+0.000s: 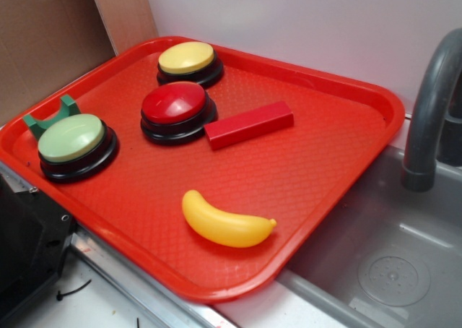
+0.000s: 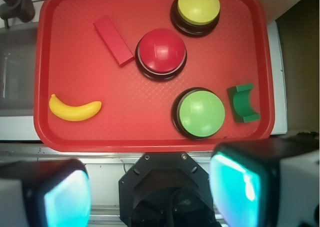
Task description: Push the red button.
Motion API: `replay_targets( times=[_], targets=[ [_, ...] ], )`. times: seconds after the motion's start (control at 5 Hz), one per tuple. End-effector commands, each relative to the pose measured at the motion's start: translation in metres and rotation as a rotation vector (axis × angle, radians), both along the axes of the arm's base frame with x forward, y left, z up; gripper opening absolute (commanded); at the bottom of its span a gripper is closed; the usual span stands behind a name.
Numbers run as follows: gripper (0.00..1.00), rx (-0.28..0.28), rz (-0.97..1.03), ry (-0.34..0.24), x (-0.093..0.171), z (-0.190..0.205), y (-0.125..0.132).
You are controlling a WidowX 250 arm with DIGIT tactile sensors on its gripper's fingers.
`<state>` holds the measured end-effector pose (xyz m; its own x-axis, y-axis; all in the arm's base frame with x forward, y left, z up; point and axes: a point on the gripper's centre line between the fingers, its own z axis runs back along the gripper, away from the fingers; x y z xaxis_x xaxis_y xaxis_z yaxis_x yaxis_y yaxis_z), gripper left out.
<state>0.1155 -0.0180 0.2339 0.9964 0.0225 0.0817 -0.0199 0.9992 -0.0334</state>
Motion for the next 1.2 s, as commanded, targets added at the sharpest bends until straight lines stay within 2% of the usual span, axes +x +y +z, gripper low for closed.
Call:
replay_targets(
  times=[0.0,0.2,0.4,0.6,1.0],
  targets=[
    [1.0,0.0,0.0,0.0,0.0,0.0,0.0],
    [1.0,0.111,-0.053,-0.015,0.05,-0.032,0.018],
    [1.0,0.13,-0.174,-0.064,0.103,-0.063,0.019],
    [1.0,0.101,-0.219,-0.081,0.116,-0.1,0.026],
    [1.0,0.104,-0.266,-0.018,0.13,-0.153,0.033]
  ],
)
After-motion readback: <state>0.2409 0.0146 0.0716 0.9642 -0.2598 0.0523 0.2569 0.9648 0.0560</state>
